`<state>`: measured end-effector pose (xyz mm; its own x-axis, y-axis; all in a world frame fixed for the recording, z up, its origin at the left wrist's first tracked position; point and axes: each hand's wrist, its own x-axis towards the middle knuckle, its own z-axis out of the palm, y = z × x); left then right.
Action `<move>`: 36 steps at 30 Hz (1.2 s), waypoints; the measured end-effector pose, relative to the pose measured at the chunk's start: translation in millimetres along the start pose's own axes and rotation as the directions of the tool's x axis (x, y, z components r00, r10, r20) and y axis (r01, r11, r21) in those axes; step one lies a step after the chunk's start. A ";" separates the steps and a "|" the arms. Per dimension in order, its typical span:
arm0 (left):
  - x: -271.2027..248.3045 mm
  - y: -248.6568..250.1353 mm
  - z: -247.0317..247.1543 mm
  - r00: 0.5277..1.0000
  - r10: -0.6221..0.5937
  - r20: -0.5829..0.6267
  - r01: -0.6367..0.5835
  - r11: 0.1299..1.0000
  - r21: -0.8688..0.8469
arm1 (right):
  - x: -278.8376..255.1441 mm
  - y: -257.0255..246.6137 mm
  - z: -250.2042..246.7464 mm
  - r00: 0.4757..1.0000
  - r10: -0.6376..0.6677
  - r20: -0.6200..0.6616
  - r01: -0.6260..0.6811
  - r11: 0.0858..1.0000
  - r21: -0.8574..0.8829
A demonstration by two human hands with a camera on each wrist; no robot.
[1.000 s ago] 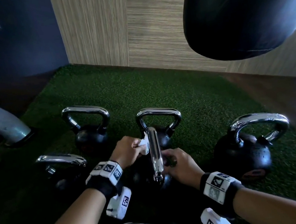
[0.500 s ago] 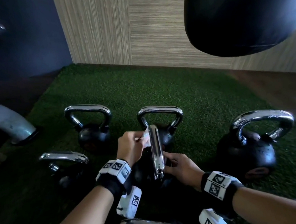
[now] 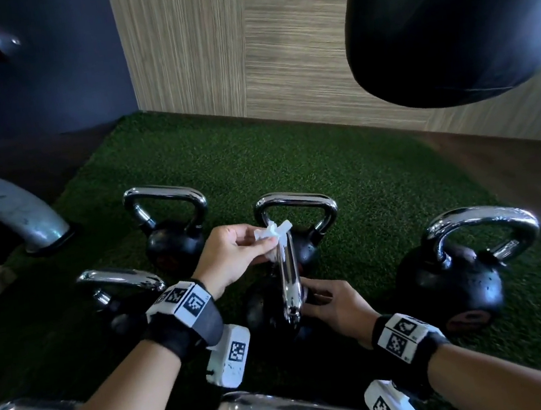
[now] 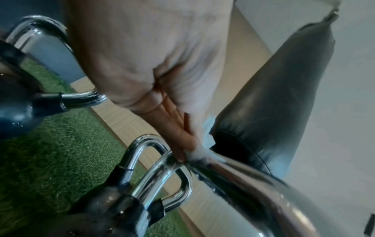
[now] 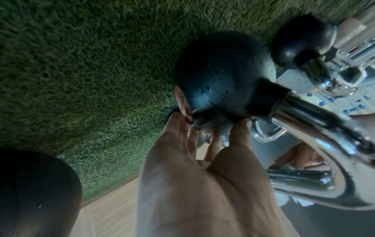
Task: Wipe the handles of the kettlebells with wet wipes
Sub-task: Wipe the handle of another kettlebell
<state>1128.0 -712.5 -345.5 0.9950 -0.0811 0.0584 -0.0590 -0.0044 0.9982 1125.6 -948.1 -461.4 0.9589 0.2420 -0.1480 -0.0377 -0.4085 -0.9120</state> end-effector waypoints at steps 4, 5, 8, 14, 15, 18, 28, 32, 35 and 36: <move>-16.3 -2.0 -3.7 0.982 -0.130 0.136 0.138 0.989 -0.051 | -3.7 -5.4 -1.5 1.000 -0.007 0.024 0.006 0.998 0.065; -21.8 -2.8 -4.9 0.976 -0.141 0.167 0.152 0.987 -0.056 | -4.9 -6.4 -0.7 1.000 -0.003 0.031 0.001 0.998 0.070; -27.7 -4.9 -7.4 0.980 -0.109 0.168 0.119 0.992 -0.048 | -5.6 -9.3 -0.9 1.000 -0.007 0.030 0.006 0.999 0.053; -37.8 -7.7 -13.0 0.948 -0.084 0.306 0.063 0.995 0.075 | -1.1 -9.5 -4.7 0.999 0.000 0.044 0.001 1.000 -0.019; -39.8 -7.6 -13.1 0.948 -0.064 0.311 0.039 0.996 0.086 | 0.1 -10.0 -5.3 0.999 0.004 0.048 -0.002 0.999 -0.052; -42.1 -11.8 -14.1 0.955 -0.004 0.297 -0.035 0.991 0.126 | 6.1 -14.4 -11.2 0.998 0.028 0.063 -0.020 0.991 -0.132; -59.2 -27.8 -13.4 0.957 0.041 0.289 -0.062 0.996 0.064 | 2.9 -32.5 -15.4 0.995 0.077 0.068 -0.059 0.969 -0.241; -61.4 -34.8 -16.8 0.945 0.006 0.326 -0.079 0.975 0.209 | 1.0 -41.7 -18.5 0.992 0.109 0.063 -0.096 0.980 -0.174; -60.5 -33.9 -17.5 0.955 0.046 0.292 -0.148 0.930 0.337 | -0.4 -36.8 -18.6 0.992 0.119 0.042 -0.114 0.988 -0.104; -60.0 -33.9 -17.1 0.957 0.053 0.286 -0.158 0.920 0.358 | -1.8 -33.1 -17.7 0.993 0.118 0.031 -0.114 0.989 -0.091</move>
<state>1071.7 -690.4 -382.6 0.9259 -0.3624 0.1066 -0.2405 -0.3478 0.9062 1130.1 -950.6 -424.2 0.9385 0.2198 -0.2662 -0.1214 -0.5118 -0.8505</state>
